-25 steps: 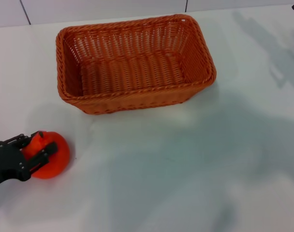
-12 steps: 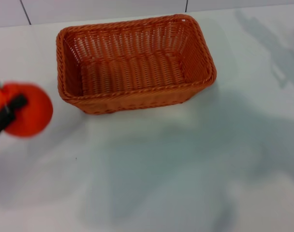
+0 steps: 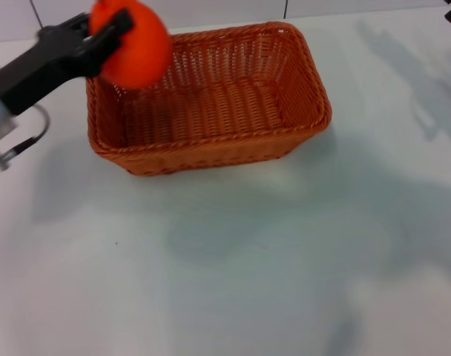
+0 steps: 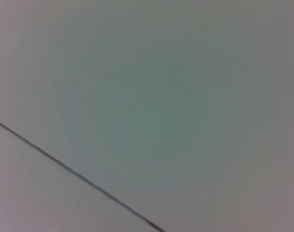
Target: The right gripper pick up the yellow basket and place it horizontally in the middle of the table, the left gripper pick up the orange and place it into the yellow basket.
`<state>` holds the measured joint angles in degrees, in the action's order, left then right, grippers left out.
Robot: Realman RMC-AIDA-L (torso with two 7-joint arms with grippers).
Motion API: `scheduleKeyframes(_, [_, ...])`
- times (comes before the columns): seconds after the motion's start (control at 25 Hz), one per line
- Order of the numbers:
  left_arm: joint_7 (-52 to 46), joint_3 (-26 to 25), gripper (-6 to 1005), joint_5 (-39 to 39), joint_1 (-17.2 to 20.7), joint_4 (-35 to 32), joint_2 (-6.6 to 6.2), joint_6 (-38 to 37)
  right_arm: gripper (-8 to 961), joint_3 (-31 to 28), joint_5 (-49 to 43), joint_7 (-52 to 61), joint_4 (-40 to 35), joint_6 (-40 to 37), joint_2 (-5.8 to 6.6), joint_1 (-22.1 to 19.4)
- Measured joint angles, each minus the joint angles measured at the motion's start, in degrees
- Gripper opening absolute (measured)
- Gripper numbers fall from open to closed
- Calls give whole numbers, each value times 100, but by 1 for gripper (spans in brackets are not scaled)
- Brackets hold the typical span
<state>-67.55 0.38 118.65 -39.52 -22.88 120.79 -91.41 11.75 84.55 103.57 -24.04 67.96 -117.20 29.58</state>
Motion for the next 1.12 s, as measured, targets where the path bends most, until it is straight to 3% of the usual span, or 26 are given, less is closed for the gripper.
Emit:
scheduleKeyframes(0.04, [0, 0, 319, 0, 0, 0, 0, 0, 600, 7, 0, -2, 17, 21, 3, -6])
scheduleKeyframes(0.08, [10, 20, 342, -3, -309, 30, 207, 727, 600, 9, 0, -2, 30, 51, 3, -18])
scheduleKeyframes(0.16, [13, 129, 389, -4, -411, 45, 271, 978, 601, 8, 0, -6, 42, 89, 4, -49])
scheduleKeyframes(0.52, [15, 242, 622, -493, -439, 188, 292, 1126, 600, -52, -1, -158, 128, 127, -10, -198])
scheduleKeyframes(0.72, [360, 171, 753, -1558, -59, 426, 301, 786, 599, -253, 183, -494, 128, 301, -62, -300])
scheduleKeyframes(0.88, [1754, -171, 837, -3002, 541, 1312, 308, 65, 598, -395, 740, -1146, 129, 716, -131, -498])
scheduleKeyframes(1.0, [2341, -506, 833, -3424, 920, 1685, 309, -271, 597, -565, 1250, -1872, 146, 1296, -195, -674])
scheduleKeyframes(1.12, [2388, -641, 829, -3467, 1045, 1754, 310, -303, 597, -829, 1660, -2657, 356, 1792, -212, -820])
